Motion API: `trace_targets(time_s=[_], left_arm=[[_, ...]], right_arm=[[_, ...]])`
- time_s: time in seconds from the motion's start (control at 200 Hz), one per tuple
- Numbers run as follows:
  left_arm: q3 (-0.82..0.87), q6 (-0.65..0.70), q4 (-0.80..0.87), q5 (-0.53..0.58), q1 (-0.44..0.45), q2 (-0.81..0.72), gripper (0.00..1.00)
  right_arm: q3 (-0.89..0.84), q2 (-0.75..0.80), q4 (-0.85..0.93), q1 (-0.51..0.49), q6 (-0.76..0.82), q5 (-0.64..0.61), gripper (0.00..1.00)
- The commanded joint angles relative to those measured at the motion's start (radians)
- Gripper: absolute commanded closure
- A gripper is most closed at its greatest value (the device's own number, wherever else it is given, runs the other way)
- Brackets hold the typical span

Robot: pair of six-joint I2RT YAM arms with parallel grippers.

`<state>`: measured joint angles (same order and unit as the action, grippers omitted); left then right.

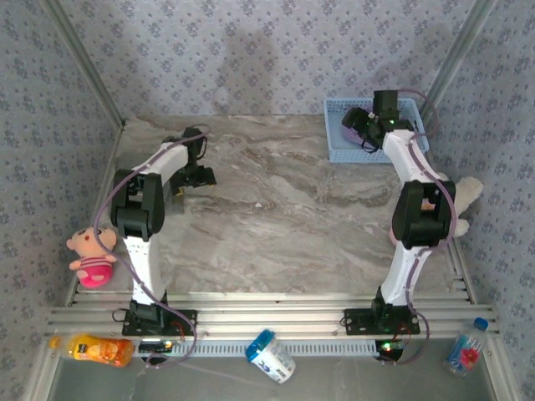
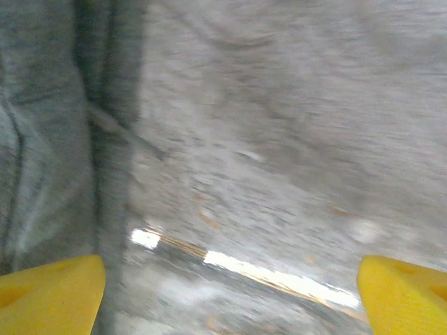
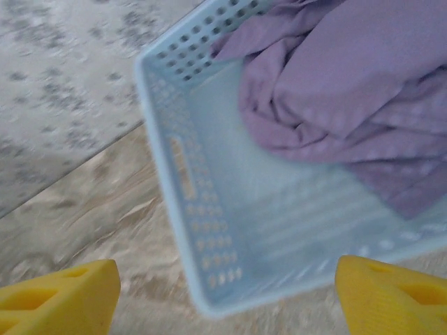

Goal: Fold and stack the mixed laundry pile

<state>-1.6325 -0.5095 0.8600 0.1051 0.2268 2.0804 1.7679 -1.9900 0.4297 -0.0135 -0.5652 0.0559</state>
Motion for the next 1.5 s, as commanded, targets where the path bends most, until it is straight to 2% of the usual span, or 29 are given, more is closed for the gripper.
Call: trace_targets(time_s=[0.0,0.13,0.24,0.255,0.27,0.32,0.51,0.59,0.665,0.735,0.814,0.854,1.039,1.294,1.494], left_arm=[[-0.041,-0.076,0.028,-0.057,0.101,-0.078,0.07],[-0.035,-0.143,0.006,-0.095,0.194,-0.074,0.07],[-0.041,-0.154,0.022,-0.101,0.234,-0.061,0.07],[-0.041,-0.154,0.026,-0.101,0.235,-0.060,0.07],[-0.040,-0.154,0.028,-0.101,0.237,-0.060,0.06],[-0.033,-0.147,0.035,-0.097,0.238,-0.064,0.07],[-0.018,-0.110,0.075,-0.042,0.230,-0.083,0.07],[-0.010,-0.111,0.078,-0.039,0.223,-0.088,0.07],[-0.004,-0.119,0.074,-0.043,0.218,-0.089,0.07],[-0.008,-0.125,0.071,-0.050,0.215,-0.083,0.07],[-0.024,-0.127,0.071,-0.061,0.211,-0.074,0.07],[-0.037,-0.128,0.073,-0.062,0.212,-0.068,0.07],[-0.072,-0.133,0.049,-0.081,0.208,-0.058,0.07],[-0.056,-0.156,-0.045,-0.133,0.199,-0.072,0.07],[-0.002,-0.179,-0.145,-0.190,0.197,-0.115,0.07]], right_arm=[[0.141,-0.129,0.104,0.013,-0.001,-0.162,0.18],[0.372,-0.307,0.226,0.023,0.010,-0.254,0.16],[0.575,-0.448,0.332,0.035,0.005,-0.320,0.13],[0.595,-0.465,0.341,0.037,0.005,-0.332,0.12],[0.615,-0.476,0.351,0.039,0.000,-0.343,0.05],[0.664,-0.521,0.374,0.046,-0.019,-0.367,0.00],[0.759,-0.639,0.341,0.082,-0.102,-0.296,0.02],[0.781,-0.670,0.284,0.088,-0.108,-0.228,0.10],[0.782,-0.687,0.251,0.097,-0.134,-0.183,0.25],[0.775,-0.698,0.221,0.114,-0.170,-0.125,0.49],[0.765,-0.697,0.177,0.139,-0.206,-0.056,0.85],[0.765,-0.688,0.139,0.150,-0.221,-0.033,1.00],[0.712,-0.548,-0.017,0.176,-0.203,0.067,1.00],[0.506,-0.245,-0.273,0.189,-0.236,0.192,1.00],[0.377,-0.058,-0.469,0.181,-0.312,0.353,1.00]])
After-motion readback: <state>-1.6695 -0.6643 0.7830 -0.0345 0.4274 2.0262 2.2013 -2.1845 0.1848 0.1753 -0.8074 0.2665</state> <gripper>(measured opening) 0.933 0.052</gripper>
